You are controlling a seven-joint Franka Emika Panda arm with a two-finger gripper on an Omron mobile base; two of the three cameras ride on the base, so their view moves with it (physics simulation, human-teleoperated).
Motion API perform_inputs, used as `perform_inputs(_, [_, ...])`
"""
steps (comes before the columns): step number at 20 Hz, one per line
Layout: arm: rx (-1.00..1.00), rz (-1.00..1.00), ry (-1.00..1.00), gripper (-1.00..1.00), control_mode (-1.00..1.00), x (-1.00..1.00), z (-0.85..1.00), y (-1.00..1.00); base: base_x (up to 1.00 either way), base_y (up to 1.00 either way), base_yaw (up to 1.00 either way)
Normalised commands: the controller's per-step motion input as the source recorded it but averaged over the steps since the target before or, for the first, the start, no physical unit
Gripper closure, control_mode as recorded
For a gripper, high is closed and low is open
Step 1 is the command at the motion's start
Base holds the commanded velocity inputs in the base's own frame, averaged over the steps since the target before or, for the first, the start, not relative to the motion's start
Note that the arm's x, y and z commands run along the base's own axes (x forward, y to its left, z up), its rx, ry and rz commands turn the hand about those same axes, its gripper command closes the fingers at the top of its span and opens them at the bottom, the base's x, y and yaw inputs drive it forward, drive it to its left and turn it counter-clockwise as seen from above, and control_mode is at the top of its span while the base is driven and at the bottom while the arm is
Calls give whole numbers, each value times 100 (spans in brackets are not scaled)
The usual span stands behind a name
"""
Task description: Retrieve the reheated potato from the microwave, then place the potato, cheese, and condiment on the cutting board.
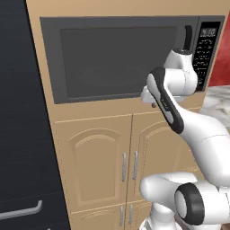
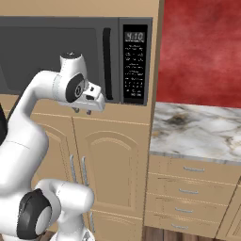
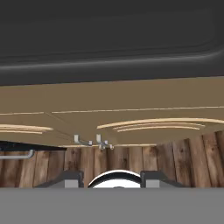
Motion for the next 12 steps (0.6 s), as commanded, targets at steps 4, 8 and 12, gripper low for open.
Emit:
perform_inputs(4, [0,0,-13,-100,-100,-19,0,0,0,0,0])
perform_inputs(8, [1,0,-50,-100,-100,-18,12,-3,0,0,0])
perform_inputs(12, [1,0,-38,-100,-100,-3,35,-12,0,0,0])
